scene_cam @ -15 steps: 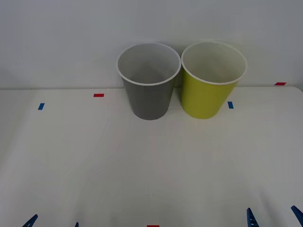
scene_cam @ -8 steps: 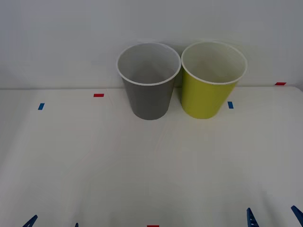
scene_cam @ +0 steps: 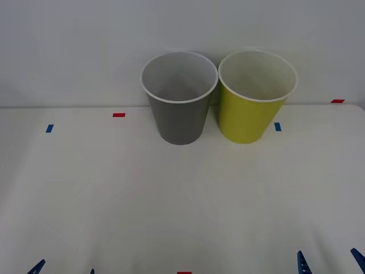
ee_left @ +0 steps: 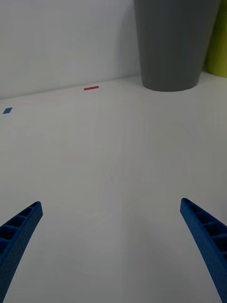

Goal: Put cans in the gray bin and PET bottles in the light green bin.

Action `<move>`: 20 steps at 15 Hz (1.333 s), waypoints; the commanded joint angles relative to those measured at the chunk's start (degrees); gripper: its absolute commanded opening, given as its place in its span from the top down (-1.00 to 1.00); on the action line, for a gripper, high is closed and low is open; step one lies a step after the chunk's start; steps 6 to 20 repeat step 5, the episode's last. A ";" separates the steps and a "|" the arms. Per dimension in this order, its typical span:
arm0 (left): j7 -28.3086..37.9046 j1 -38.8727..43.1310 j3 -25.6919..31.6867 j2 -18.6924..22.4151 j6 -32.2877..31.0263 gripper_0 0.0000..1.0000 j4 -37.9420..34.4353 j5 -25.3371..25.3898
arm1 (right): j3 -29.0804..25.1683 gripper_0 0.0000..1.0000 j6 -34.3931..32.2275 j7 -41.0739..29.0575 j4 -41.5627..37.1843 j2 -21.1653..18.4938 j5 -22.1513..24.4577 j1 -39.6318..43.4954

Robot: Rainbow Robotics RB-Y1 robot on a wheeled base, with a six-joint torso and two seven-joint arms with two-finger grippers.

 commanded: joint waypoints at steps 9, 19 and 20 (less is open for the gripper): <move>0.00 0.00 0.00 0.00 0.01 -1.00 0.00 0.00 | 0.00 -1.00 0.00 0.00 0.00 0.00 0.00 0.00; 0.00 0.00 0.00 0.00 0.01 -1.00 0.00 0.00 | 0.00 -1.00 0.00 0.00 0.00 0.00 0.00 0.00; 0.00 0.00 0.00 0.00 0.01 -1.00 0.00 0.00 | 0.00 -1.00 0.00 0.00 0.00 0.00 0.00 0.00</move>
